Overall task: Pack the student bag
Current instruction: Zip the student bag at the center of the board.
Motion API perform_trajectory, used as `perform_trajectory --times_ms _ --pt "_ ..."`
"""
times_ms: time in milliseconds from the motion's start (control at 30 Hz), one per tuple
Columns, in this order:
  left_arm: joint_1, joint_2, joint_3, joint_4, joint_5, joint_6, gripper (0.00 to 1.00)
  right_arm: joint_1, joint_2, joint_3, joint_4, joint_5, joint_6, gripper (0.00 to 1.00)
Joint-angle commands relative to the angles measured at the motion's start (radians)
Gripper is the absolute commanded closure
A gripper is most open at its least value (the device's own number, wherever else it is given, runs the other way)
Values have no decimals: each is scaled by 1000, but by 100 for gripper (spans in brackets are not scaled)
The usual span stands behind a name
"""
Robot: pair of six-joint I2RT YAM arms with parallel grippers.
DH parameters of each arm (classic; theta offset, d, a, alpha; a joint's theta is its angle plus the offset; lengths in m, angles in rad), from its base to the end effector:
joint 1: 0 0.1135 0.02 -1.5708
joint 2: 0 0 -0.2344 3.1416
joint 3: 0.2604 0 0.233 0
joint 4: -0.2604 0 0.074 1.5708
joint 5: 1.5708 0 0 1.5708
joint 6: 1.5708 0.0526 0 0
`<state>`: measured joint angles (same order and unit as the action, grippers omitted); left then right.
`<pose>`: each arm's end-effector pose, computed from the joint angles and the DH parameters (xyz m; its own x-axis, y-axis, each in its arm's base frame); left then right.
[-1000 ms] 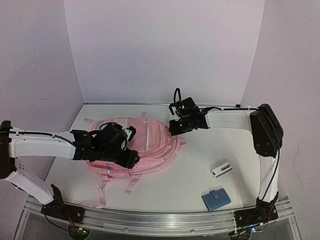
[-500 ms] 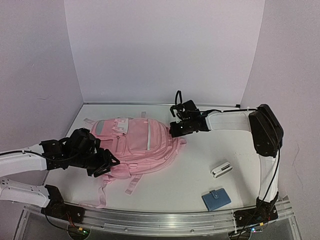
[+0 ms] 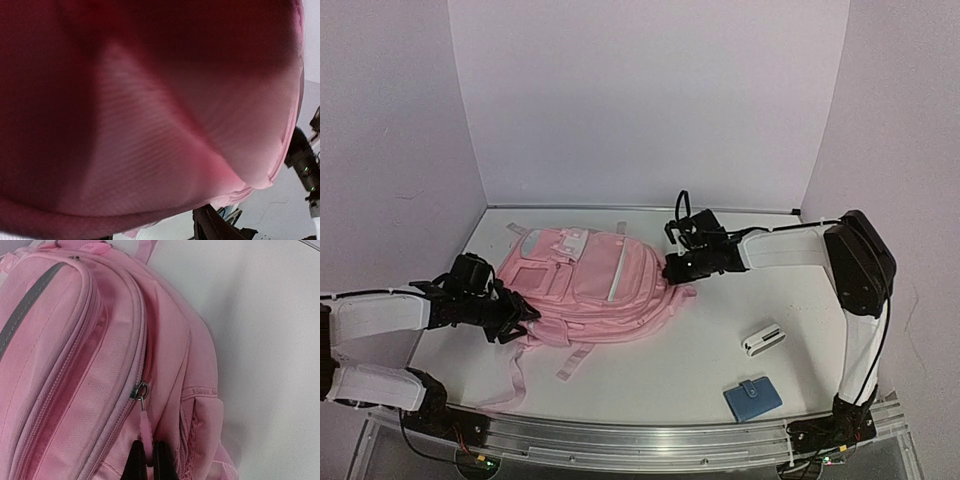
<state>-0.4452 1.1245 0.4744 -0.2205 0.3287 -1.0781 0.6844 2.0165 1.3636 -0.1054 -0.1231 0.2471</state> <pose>0.1859 -0.1075 0.1418 -0.8510 -0.5179 -0.0873 -0.3265 0.6518 -0.6845 0.3275 0.2756 0.1491 -0.6870 -0.2473 -0.6833 -0.5450 0.7973 0.2594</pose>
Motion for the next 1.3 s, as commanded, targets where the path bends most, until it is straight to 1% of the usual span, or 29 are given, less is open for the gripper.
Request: perform_trajectory --times_ms 0,100,200,300,400,467,533,633,700,767,867,933,1000,1067,1167,1267 --pt "149 170 124 196 66 194 48 51 -59 -84 -28 -19 59 100" --pt "217 310 239 249 111 292 48 122 -83 -132 -28 -29 126 100" --pt "278 434 386 247 130 386 48 212 -113 -164 -28 -48 220 100" --pt "318 497 530 228 145 447 47 290 -133 -178 -14 -33 324 100" --pt "318 516 629 152 124 527 38 329 -158 -196 8 20 429 100" --pt "296 501 644 105 86 590 33 330 -181 -215 21 68 483 100" --pt "231 464 635 56 -26 663 29 330 -203 -225 25 112 500 100" --pt "79 352 568 46 -164 817 25 330 -233 -236 31 155 505 100" --pt "-4 277 501 93 -147 857 25 330 -251 -246 43 162 498 100" --pt "-59 191 415 160 -113 899 25 328 -259 -251 49 162 489 100" --pt "-195 110 349 198 -166 975 25 325 -254 -252 59 148 487 100" --pt "-258 113 356 168 -215 1021 25 325 -244 -255 72 133 493 100" --pt "-326 150 389 122 -278 1062 25 325 -236 -262 95 104 504 100" --pt "-387 205 430 80 -334 1113 24 324 -231 -266 115 94 515 100" --pt "-468 296 484 69 -451 1188 23 324 -236 -271 127 96 524 100" --pt "-504 379 533 83 -573 1225 22 325 -245 -276 128 102 527 100"
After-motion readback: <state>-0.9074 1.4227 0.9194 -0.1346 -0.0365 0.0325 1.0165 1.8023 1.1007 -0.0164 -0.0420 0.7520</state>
